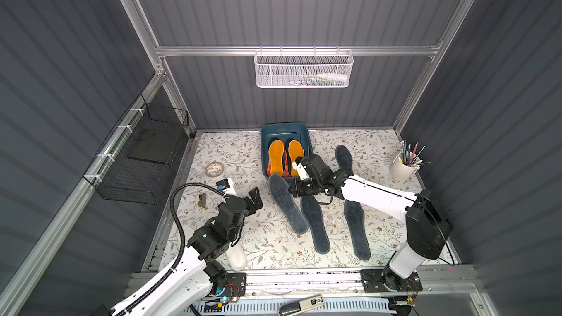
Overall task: Put the insoles into the storage box
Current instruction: Pick up the insole from the center of the board, then place the insole in the storage box.
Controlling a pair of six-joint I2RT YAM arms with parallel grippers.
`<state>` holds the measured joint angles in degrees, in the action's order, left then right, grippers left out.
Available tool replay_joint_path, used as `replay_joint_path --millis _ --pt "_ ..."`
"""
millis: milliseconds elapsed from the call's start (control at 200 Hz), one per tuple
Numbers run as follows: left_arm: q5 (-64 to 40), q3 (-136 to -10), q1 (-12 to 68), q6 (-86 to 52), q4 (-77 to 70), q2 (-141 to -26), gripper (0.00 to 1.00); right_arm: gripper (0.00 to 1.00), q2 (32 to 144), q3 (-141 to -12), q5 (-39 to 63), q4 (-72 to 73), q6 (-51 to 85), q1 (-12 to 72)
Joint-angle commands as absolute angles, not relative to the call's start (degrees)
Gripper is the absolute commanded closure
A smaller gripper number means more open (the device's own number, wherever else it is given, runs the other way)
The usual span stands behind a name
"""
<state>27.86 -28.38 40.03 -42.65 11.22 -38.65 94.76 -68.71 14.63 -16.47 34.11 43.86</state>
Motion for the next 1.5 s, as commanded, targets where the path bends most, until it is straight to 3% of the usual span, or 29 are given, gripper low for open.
replay_joint_path --millis 0,480,941,1326,1401,1476,1491 --pt "18.69 -27.42 38.20 -39.66 2.74 -38.45 0.01 1.00 91.82 -66.82 15.69 -14.94 34.27 41.21" --pt "-21.49 -25.05 28.85 -45.03 -32.85 -59.20 0.07 1.00 87.82 -65.89 18.64 -9.40 34.36 33.18" --pt "-27.99 -26.80 27.62 -48.23 -45.64 -70.84 0.14 1.00 88.48 -65.00 31.65 -0.65 40.15 33.56" --pt "-31.28 -28.56 26.81 -51.83 -54.32 -77.16 0.60 1.00 89.82 -62.70 33.27 1.50 41.65 35.46" --pt "-31.13 -28.59 26.63 -52.11 -54.84 -77.39 0.77 1.00 89.74 -62.25 33.30 1.92 41.77 35.49" --pt "-30.97 -28.50 26.46 -52.38 -54.91 -77.17 1.00 0.99 89.32 -61.97 33.13 1.84 41.45 35.38" --pt "-30.94 -28.48 26.41 -52.49 -55.05 -77.17 1.00 0.96 89.15 -61.89 32.99 1.77 41.34 35.35"
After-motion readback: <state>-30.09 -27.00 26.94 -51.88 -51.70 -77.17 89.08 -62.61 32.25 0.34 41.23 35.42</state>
